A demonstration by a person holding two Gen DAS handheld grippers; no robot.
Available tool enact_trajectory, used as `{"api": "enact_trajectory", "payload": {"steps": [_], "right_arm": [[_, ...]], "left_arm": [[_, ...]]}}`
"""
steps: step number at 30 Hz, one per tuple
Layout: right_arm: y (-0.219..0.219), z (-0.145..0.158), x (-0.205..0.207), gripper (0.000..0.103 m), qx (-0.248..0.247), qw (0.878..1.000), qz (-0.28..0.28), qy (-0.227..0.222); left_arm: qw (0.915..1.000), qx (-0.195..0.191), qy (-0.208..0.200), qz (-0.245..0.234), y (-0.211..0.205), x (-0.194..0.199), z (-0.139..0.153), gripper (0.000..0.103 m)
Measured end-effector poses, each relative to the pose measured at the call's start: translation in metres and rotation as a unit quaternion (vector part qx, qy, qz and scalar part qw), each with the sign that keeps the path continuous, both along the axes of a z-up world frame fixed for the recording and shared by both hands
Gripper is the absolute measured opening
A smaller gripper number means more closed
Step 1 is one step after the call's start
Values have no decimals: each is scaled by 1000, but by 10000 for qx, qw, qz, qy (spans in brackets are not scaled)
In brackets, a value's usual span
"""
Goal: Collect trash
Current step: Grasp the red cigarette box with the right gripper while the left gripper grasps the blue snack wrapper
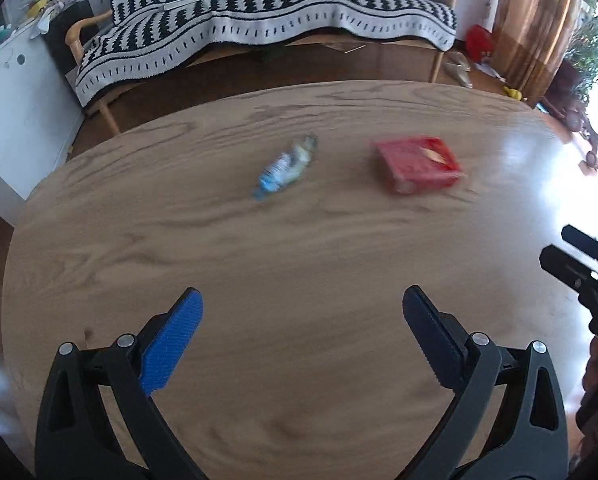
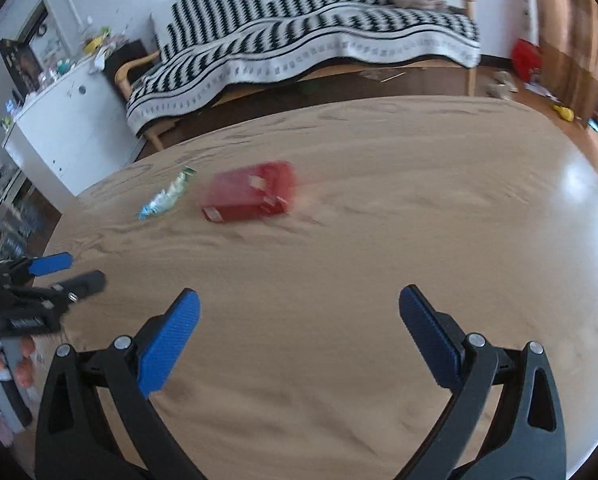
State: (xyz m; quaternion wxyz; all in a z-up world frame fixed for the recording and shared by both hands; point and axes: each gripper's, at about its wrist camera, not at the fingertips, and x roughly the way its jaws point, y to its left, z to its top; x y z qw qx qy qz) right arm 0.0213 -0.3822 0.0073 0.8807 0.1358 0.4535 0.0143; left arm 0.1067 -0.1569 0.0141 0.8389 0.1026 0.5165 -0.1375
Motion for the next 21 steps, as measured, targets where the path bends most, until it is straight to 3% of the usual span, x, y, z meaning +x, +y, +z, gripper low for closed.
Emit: {"api": "enact_trajectory", "payload": {"steps": [11, 14, 17, 21], "right_arm": [[60, -49, 154, 96, -567, 9961, 223, 642], [61, -61, 167, 98, -801, 9948, 152, 615], [63, -65, 171, 97, -1157, 9915, 218, 561], [58, -68, 169, 98, -1188, 9914, 329, 441]], "left_arm": [[9996, 221, 5, -199, 3, 111, -51, 97], [9992, 264, 3, -304, -4, 122, -63, 98], [9992, -24, -75, -403, -7, 129, -67, 98], [9989, -124, -255, -385, -11, 131, -69, 98]]}}
